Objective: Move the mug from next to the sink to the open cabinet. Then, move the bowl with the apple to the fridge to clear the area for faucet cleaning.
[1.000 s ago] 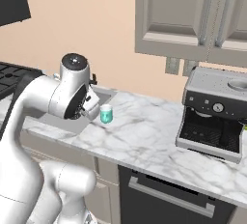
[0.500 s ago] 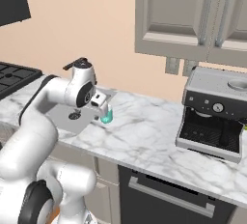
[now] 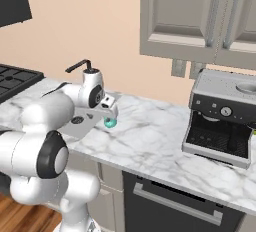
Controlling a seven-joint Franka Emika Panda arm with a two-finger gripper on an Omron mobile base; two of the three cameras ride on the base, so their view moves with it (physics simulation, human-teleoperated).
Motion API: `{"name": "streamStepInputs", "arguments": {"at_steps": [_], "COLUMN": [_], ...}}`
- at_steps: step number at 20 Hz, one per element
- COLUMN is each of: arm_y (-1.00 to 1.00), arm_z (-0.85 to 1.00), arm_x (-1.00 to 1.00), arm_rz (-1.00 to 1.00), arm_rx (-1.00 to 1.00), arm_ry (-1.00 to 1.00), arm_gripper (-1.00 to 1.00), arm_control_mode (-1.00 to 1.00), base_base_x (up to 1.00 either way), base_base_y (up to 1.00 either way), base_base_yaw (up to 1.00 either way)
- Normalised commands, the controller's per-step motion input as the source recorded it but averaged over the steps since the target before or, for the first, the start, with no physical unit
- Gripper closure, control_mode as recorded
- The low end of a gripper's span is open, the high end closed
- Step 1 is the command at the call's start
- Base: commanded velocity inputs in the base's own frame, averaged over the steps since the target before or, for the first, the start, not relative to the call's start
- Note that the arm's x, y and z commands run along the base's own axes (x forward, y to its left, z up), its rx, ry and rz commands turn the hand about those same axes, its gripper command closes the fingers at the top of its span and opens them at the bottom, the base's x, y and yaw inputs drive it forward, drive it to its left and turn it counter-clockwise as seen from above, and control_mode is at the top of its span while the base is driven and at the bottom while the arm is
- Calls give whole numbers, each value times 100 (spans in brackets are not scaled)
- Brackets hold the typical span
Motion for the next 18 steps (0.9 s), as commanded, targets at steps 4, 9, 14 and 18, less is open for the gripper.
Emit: {"name": "streamStepInputs", "arguments": {"at_steps": [4, 9, 14, 18], "arm_y": [-29, -17, 3, 5], "arm_z": [-18, -25, -28, -35], "arm_x": [47, 16, 0, 0], "arm_rz": [2, 4, 0, 0], "arm_rx": [1, 0, 0, 0], "arm_ry": [-11, -2, 0, 0], "arm_gripper": [-100, -100, -100, -100], "arm_control_mode": [-100, -100, -100, -100], "base_base_x": [0, 0, 0, 0], "base_base_y": [0, 0, 0, 0], "base_base_yaw": [0, 0, 0, 0]}}
